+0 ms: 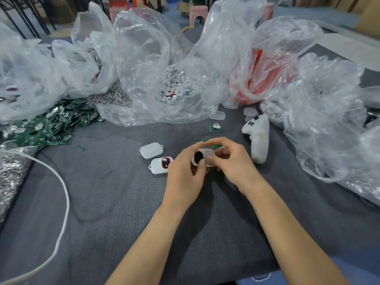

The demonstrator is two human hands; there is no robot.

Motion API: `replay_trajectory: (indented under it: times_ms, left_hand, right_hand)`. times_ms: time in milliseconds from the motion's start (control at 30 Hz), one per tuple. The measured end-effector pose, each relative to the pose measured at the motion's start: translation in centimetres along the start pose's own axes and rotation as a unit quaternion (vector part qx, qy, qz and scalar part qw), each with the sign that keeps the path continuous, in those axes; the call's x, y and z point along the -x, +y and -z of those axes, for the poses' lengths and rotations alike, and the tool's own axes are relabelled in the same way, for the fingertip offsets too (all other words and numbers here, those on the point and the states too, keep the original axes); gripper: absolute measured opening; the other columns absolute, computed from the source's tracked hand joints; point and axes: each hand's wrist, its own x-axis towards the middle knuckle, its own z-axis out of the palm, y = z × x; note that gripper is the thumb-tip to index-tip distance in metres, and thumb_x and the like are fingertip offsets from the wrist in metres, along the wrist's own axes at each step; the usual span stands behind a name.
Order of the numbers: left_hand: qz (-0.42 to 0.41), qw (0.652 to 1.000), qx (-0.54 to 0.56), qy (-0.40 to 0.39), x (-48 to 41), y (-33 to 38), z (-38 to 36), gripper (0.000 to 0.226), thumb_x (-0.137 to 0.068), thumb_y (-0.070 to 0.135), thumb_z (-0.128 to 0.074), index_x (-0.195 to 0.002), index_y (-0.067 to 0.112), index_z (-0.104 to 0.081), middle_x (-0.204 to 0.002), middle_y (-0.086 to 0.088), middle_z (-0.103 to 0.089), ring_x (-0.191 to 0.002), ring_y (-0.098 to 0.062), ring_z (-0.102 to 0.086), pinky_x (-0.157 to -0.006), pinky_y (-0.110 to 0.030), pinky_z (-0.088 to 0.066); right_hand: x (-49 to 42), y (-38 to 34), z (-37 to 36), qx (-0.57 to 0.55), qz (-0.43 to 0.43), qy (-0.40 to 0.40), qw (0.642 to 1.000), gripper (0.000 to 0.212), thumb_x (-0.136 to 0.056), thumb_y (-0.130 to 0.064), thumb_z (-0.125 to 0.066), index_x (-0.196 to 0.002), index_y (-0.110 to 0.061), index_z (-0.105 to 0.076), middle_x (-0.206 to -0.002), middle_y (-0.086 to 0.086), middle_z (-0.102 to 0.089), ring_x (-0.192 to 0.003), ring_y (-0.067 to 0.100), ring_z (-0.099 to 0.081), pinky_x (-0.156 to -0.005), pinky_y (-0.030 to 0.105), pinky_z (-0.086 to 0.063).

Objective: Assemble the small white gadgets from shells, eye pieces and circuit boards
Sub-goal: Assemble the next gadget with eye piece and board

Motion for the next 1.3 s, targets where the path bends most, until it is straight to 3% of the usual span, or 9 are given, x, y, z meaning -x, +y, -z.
replay_trajectory:
  times_ms: [67, 167, 300, 467, 700, 933, 1033, 1133, 1300]
  left_hand:
    - [-0.050, 0.998, -0.048, -0.012, 0.2, 0.1, -0.1, 0.048, -0.082, 0.004, -0.069, -0.128, 0.014, -0.057, -0.127, 0.002, -0.055, -0.117, -0.002, -0.049, -0.100, -0.007, -0.032]
    - [-0.062, 0.995, -0.080, -0.016, 0.5, -0.1, -0.1, 0.045, -0.078, 0.002, -0.073, -0.120, 0.012, -0.061, -0.119, -0.002, -0.057, -0.107, -0.005, -0.051, -0.091, -0.001, -0.030]
    - [-0.050, 0.989, -0.136, 0.016, 0.5, -0.4, -0.1, 0.023, -0.075, 0.010, -0.078, -0.093, 0.008, -0.064, -0.098, -0.004, -0.063, -0.087, -0.019, -0.051, -0.075, -0.019, -0.030]
    - [-0.044, 0.989, -0.141, 0.004, 0.4, -0.9, -0.1, 0.019, -0.073, 0.011, -0.080, -0.080, 0.005, -0.064, -0.087, -0.004, -0.065, -0.083, -0.024, -0.049, -0.072, -0.023, -0.031]
    - [-0.055, 0.989, -0.133, -0.019, 0.5, -1.2, 0.2, 0.017, -0.074, 0.011, -0.080, -0.082, 0.007, -0.065, -0.094, -0.003, -0.069, -0.083, -0.025, -0.053, -0.074, -0.030, -0.039]
    - [-0.046, 0.992, -0.120, -0.008, 0.4, -1.3, 0.0, 0.019, -0.072, 0.010, -0.081, -0.079, 0.007, -0.065, -0.089, -0.003, -0.068, -0.087, -0.025, -0.054, -0.075, -0.024, -0.035]
    - [-0.045, 0.993, -0.110, -0.005, 0.5, -1.3, 0.0, 0.020, -0.072, 0.011, -0.081, -0.081, 0.008, -0.063, -0.089, -0.002, -0.067, -0.087, -0.024, -0.053, -0.074, -0.021, -0.031]
    - [-0.034, 0.993, -0.109, -0.004, 0.5, -1.0, 0.1, 0.024, -0.077, 0.016, -0.077, -0.095, 0.012, -0.062, -0.086, 0.005, -0.060, -0.087, -0.020, -0.046, -0.071, -0.020, -0.026]
    - [-0.007, 0.997, -0.071, -0.021, 0.6, -0.7, 0.4, 0.054, -0.079, 0.016, -0.075, -0.128, 0.023, -0.053, -0.099, 0.010, -0.060, -0.095, -0.015, -0.043, -0.076, -0.019, -0.028]
  right_hand:
    - [0.0, -0.2, 0.2, -0.016, -0.004, -0.008, 1.000, 0.030, -0.083, -0.002, -0.069, -0.101, -0.025, -0.068, -0.085, 0.011, -0.068, -0.070, 0.009, -0.062, -0.058, 0.014, -0.049]
    - [-0.1, -0.3, 0.3, 0.010, -0.011, -0.019, 1.000, 0.021, -0.083, -0.004, -0.069, -0.092, -0.023, -0.072, -0.084, 0.008, -0.070, -0.069, 0.005, -0.062, -0.057, 0.013, -0.048]
    - [-0.3, -0.1, -0.1, 0.066, -0.007, -0.006, 0.998, 0.023, -0.082, -0.002, -0.066, -0.089, -0.022, -0.074, -0.077, 0.001, -0.070, -0.061, -0.002, -0.059, -0.054, 0.009, -0.043]
    - [-0.3, 0.0, -1.1, 0.182, 0.021, 0.028, 0.983, 0.022, -0.083, -0.005, -0.062, -0.092, -0.022, -0.073, -0.074, -0.008, -0.065, -0.065, 0.000, -0.057, -0.056, 0.001, -0.039]
    - [-0.8, 0.2, -1.2, 0.265, 0.047, 0.023, 0.963, 0.014, -0.083, -0.012, -0.069, -0.089, -0.024, -0.069, -0.112, -0.002, -0.038, -0.071, 0.000, -0.041, -0.076, 0.016, -0.037]
    - [-1.9, -1.5, 0.2, 0.281, -0.016, -0.038, 0.959, 0.030, -0.077, -0.026, -0.078, -0.104, -0.029, -0.063, -0.114, 0.000, -0.047, -0.086, 0.011, -0.051, -0.079, 0.023, -0.040]
    - [-3.8, -3.4, 0.9, 0.245, 0.025, 0.039, 0.968, 0.014, -0.081, -0.019, -0.071, -0.093, -0.024, -0.066, -0.101, 0.002, -0.065, -0.072, 0.014, -0.059, -0.067, 0.023, -0.043]
    - [-8.1, -5.1, 1.7, 0.357, 0.082, 0.125, 0.922, 0.018, -0.084, 0.000, -0.056, -0.097, -0.009, -0.065, -0.097, 0.009, -0.066, -0.087, 0.021, -0.059, -0.069, 0.024, -0.037]
    - [-13.2, -4.6, 1.3, 0.558, -0.007, 0.053, 0.828, 0.027, -0.087, -0.001, -0.057, -0.113, -0.003, -0.061, -0.119, 0.016, -0.062, -0.110, 0.031, -0.058, -0.084, 0.032, -0.046]
